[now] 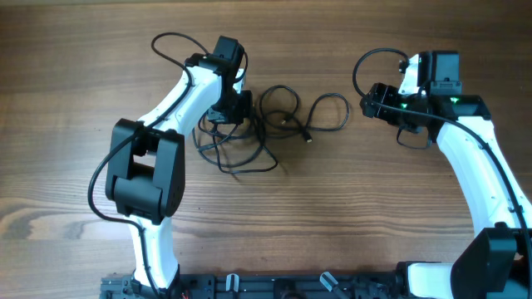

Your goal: Untangle cables

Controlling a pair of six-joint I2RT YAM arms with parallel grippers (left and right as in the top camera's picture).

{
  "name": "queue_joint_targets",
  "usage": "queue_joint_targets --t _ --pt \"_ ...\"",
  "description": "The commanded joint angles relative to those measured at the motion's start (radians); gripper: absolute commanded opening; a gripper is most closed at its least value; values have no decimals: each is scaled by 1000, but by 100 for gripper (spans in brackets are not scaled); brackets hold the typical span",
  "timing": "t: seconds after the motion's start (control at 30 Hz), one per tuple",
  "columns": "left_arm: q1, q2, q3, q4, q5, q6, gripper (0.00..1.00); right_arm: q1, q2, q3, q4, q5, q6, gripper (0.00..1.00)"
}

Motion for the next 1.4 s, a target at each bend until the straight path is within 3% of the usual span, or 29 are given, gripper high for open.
queue_joint_targets --t 0.0,0.1,0.3,0.33,0.4,0.53,0.73,0.87,0.97,1.13,1.37 --pt "1 -145 150 -56 -10 -13 4 5 14 11 10 14 -5 81" --pt "1 -283 262 -91 45 -13 4 5 14 11 10 8 -5 81" --pt "-1 -551 279 -58 91 -21 4 5 14 11 13 -17 -6 81" --pt "-1 -590 279 -50 91 -21 4 5 14 11 16 -27 -5 80" --pt "-1 -653 279 -22 91 -42 4 5 8 11 21 -72 -5 68" --pt "-1 -726 279 67 91 -132 4 6 -36 12 77 -232 -6 67" --pt "-1 -744 279 139 169 -254 4 39 -126 12 165 -434 30 68" --pt "-1 -744 279 180 291 -291 4 169 -126 12 229 -424 116 68" --pt "-1 -745 279 198 313 -340 4 288 -124 12 307 -314 279 68" --pt "-1 -745 279 202 324 -388 4 379 -106 12 349 -235 391 67" --pt "-1 -744 279 198 323 -392 4 455 10 12 384 -237 557 53"
